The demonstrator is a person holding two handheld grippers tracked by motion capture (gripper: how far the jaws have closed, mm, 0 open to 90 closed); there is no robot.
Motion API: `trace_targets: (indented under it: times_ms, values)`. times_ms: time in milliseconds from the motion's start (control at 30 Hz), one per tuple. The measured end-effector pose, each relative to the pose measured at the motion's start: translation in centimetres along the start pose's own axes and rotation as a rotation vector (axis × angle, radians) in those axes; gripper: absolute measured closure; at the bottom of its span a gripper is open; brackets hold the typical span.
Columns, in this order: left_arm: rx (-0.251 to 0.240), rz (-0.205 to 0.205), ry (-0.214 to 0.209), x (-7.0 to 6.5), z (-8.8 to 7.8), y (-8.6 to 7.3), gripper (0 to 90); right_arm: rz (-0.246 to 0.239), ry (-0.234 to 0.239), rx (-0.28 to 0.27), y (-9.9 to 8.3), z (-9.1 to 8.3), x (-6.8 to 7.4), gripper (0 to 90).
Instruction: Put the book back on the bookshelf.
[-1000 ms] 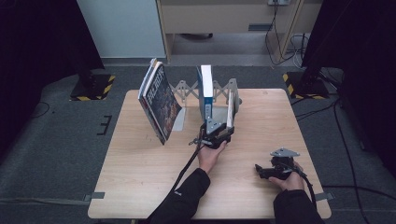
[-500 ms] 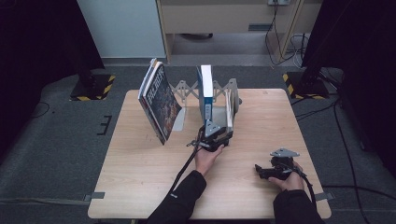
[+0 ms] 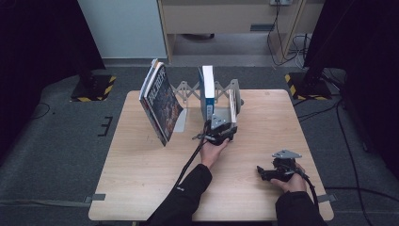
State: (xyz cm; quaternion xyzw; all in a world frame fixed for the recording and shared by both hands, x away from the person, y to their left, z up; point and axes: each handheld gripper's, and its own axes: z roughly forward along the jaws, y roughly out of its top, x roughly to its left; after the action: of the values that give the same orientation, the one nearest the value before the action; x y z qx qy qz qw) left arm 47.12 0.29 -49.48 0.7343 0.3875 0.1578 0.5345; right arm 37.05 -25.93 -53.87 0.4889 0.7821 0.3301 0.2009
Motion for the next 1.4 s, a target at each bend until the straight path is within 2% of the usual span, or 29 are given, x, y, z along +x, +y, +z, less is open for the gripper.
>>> trace_targets:
  times_ms: [233,333,433,600,633,700,800,967,1067,1200,1400]
  values:
    - [0.008,0.005,0.011,0.0,0.5,0.4,60.9,0.001,0.001,0.000,0.0,0.0,0.0,5.2]
    - [0.013,0.034,0.014,-0.2,0.6,0.6,60.0,0.000,0.001,0.000,0.0,0.0,0.0,5.2]
    - [0.011,0.033,0.010,-0.1,0.6,0.5,59.0,-0.004,0.001,0.001,0.0,0.0,0.0,5.2]
    - [0.009,0.050,0.003,-0.3,0.0,0.4,56.5,-0.004,0.002,-0.001,0.0,0.0,0.0,5.2]
    - [0.013,0.055,0.001,-0.3,-0.3,0.4,55.8,-0.007,0.003,0.000,0.0,0.0,0.0,5.2]
    - [0.019,0.036,-0.014,-0.3,-0.8,0.4,53.1,-0.004,0.002,0.000,0.0,0.0,0.0,5.2]
    - [0.025,0.039,-0.027,-0.4,-1.7,0.3,51.0,-0.003,0.002,-0.002,0.0,0.0,0.0,5.2]
    - [0.073,0.039,-0.072,-0.3,-3.3,0.0,44.5,-0.004,0.003,0.000,0.0,0.0,0.0,5.2]
    - [0.099,0.070,-0.058,-0.1,-4.6,-0.2,42.8,-0.005,0.002,-0.003,0.0,0.0,0.0,5.2]
    - [0.138,0.055,-0.070,0.4,-6.2,-0.9,39.9,-0.006,0.001,0.000,0.0,0.0,0.0,5.2]
    - [0.222,0.047,-0.065,1.5,-8.4,-2.2,34.3,-0.002,0.000,-0.002,0.0,0.0,0.0,5.3]
